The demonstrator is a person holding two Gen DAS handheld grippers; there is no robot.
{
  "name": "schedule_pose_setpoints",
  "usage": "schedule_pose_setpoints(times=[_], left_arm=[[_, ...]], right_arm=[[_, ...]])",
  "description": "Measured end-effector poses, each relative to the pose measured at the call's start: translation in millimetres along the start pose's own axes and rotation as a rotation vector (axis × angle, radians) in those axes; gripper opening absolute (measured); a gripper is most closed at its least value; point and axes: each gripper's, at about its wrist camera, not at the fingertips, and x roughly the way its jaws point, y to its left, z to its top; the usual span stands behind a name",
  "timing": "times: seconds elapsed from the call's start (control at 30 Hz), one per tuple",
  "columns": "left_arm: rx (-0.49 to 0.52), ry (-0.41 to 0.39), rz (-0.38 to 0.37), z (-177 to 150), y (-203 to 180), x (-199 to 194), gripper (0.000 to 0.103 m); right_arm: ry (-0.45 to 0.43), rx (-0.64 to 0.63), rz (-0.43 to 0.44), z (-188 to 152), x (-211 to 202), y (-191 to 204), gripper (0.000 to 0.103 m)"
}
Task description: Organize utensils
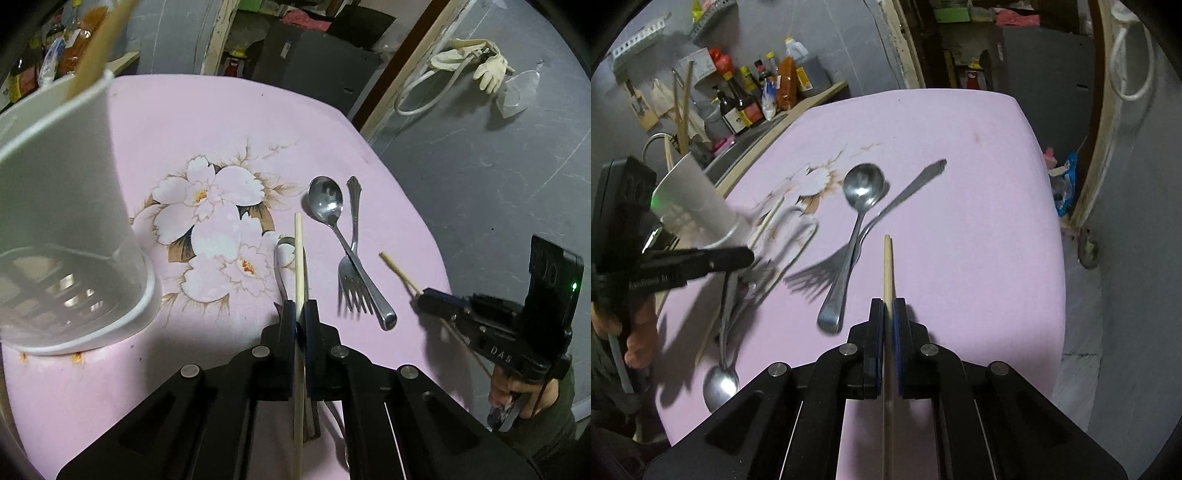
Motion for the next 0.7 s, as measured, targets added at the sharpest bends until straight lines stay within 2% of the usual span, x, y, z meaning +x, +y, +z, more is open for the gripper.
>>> schedule_pose_setpoints(times=[0.17, 0.23, 0.43, 0.7], left_arm=[[0.009, -0.038, -0.004, -7.0, -0.2, -14.9, 0.002], [0.01, -0.029, 0.004, -8.2, 1.6, -11.8, 0.002], [-0.024, 0.015, 0.041, -11.1, 13.1, 1.4, 0.004], [-0.014, 0.065, 0.087, -12.0, 17.5, 7.5, 0.005]], right_arm=[[-0.095, 0.017, 0.007, -11.7, -14.7, 10.4, 0.003], [-0.101, 0.009, -0.012, -15.2, -14.2, 12.8, 0.003], [-0.05, -0.064, -0.109, -18.6, 0.9, 17.5, 0.003], [0.025, -0.161, -0.164, -10.0, 14.9, 26.2, 0.003]])
